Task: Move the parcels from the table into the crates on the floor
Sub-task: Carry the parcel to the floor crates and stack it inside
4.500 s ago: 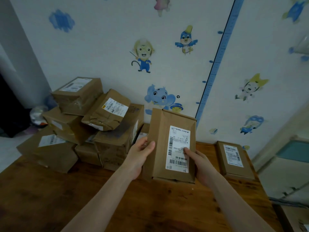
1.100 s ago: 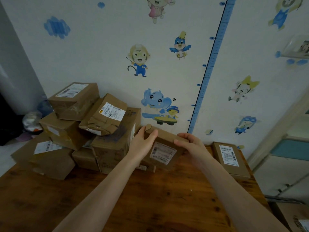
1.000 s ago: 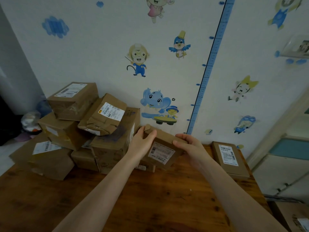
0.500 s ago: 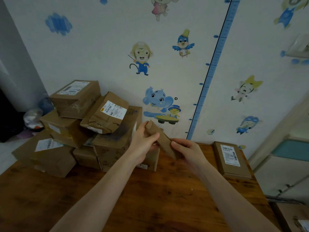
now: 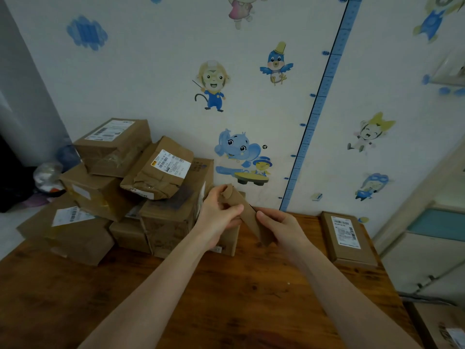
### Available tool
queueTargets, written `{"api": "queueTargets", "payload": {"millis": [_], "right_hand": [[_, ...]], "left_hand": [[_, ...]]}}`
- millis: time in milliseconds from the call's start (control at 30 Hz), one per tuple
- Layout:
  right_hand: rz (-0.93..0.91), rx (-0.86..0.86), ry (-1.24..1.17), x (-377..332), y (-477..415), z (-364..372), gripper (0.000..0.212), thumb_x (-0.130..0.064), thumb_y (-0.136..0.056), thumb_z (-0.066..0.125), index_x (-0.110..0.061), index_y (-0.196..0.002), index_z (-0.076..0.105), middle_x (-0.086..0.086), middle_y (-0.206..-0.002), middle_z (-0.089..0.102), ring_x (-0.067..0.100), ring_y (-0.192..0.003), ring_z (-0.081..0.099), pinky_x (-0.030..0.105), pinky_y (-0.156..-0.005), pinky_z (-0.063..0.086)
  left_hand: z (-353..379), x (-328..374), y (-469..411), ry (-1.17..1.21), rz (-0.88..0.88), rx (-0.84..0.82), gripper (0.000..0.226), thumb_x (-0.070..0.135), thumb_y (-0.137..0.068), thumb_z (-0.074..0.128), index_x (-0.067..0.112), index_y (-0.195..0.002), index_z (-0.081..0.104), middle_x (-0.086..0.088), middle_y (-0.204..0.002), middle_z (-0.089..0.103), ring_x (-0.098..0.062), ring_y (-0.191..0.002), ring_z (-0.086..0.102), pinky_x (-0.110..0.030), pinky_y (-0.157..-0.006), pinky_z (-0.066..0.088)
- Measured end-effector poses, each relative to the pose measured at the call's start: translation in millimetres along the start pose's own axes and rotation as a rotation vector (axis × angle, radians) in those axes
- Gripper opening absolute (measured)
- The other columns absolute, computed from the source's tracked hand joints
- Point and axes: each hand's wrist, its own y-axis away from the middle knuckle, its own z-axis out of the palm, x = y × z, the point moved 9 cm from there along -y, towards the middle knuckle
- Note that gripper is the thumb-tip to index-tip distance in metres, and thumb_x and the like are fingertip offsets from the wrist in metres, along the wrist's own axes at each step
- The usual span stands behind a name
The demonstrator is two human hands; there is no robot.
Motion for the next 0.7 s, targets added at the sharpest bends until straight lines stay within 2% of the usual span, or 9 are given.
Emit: {"api": "queueTargets", "payload": {"millis": [100,200,267,367,467,567,633,700], "right_hand": [[0.029,0.008,0.001,2.2,-1.5,0.3,0.016,-0.019,-0.087,0.066,-0.021,-0.103,0.069,0.006,-0.106,0.062,0.029,-0.101,0.057,0.052,-0.087,0.052],[0.027,0.053,-0.054,5.4,-3.4,-3.4,0.016,-0.022,-0.084,0.07,-0.022,-0.1,0.069,0.008,-0.111,0.06,0.03,-0.102,0.056,0.055,-0.086,0.05],[0.012,0.13,-0.099,3.9,-4.7,-9.3,0.03,-0.022,-0.084,0.071,-0.02,-0.113,0.064,0.005,-0.117,0.056,0.026,-0.1,0.056,0.058,-0.089,0.049],[0.067,0.177,-0.186,4.4,-7.9,-11.6,0.067,-0.018,-0.081,0.073,-0.015,-0.14,0.04,0.003,-0.118,0.05,0.029,-0.106,0.056,0.06,-0.089,0.049],[0.14,0.125,-0.183,8.0,-7.9,-8.2,0.065,-0.011,-0.083,0.072,-0.011,-0.138,0.037,-0.001,-0.096,0.051,0.032,-0.104,0.057,0.06,-0.088,0.049],[0.111,0.155,-0.166,8.8,-7.3,-17.3,0.064,-0.005,-0.082,0.07,-0.011,-0.138,0.038,-0.002,-0.097,0.054,0.025,-0.094,0.057,0.052,-0.081,0.053],[0.091,0.183,-0.154,9.6,-9.8,-19.7,0.072,-0.006,-0.082,0.07,-0.013,-0.143,0.033,0.003,-0.116,0.054,0.022,-0.096,0.054,0.041,-0.072,0.052],[0.099,0.194,-0.168,10.5,-10.9,-19.6,0.065,-0.015,-0.085,0.069,-0.012,-0.141,0.037,0.005,-0.119,0.054,0.023,-0.101,0.054,0.04,-0.077,0.05]], "left_hand": [[-3.8,-0.1,2.6,0.083,-0.056,0.044,0.045,0.019,-0.081,0.072,0.023,-0.113,0.042,-0.005,-0.112,0.056,-0.024,-0.099,0.065,-0.041,-0.076,0.059],[-14.3,4.0,1.5,0.065,-0.027,0.144,0.038,0.011,-0.085,0.068,0.02,-0.11,0.041,-0.001,-0.105,0.051,-0.02,-0.091,0.063,-0.039,-0.068,0.06],[-18.0,3.5,2.4,0.076,-0.021,0.181,0.037,0.005,-0.085,0.064,0.018,-0.111,0.041,-0.001,-0.105,0.049,-0.022,-0.091,0.062,-0.041,-0.069,0.059],[-17.2,-1.1,5.4,0.123,-0.043,0.189,0.037,-0.001,-0.085,0.061,0.017,-0.111,0.042,0.0,-0.102,0.047,-0.021,-0.089,0.06,-0.043,-0.072,0.058],[-22.6,-6.8,3.1,0.052,-0.101,0.18,0.037,0.003,-0.084,0.064,0.017,-0.111,0.043,-0.004,-0.107,0.048,-0.021,-0.094,0.057,-0.044,-0.081,0.056],[-32.7,-14.7,-1.3,-0.199,-0.184,0.161,0.041,0.021,-0.083,0.071,0.016,-0.113,0.043,-0.007,-0.118,0.05,-0.024,-0.106,0.053,-0.044,-0.095,0.048],[-37.6,-19.7,-1.1,-0.239,-0.212,0.15,0.044,0.019,-0.084,0.071,0.015,-0.117,0.042,-0.009,-0.122,0.051,-0.024,-0.107,0.054,-0.04,-0.093,0.048],[-35.5,-23.4,-1.1,-0.219,-0.222,0.103,0.054,0.013,-0.084,0.07,0.015,-0.128,0.039,-0.011,-0.125,0.052,-0.024,-0.107,0.056,-0.04,-0.092,0.049]]}}
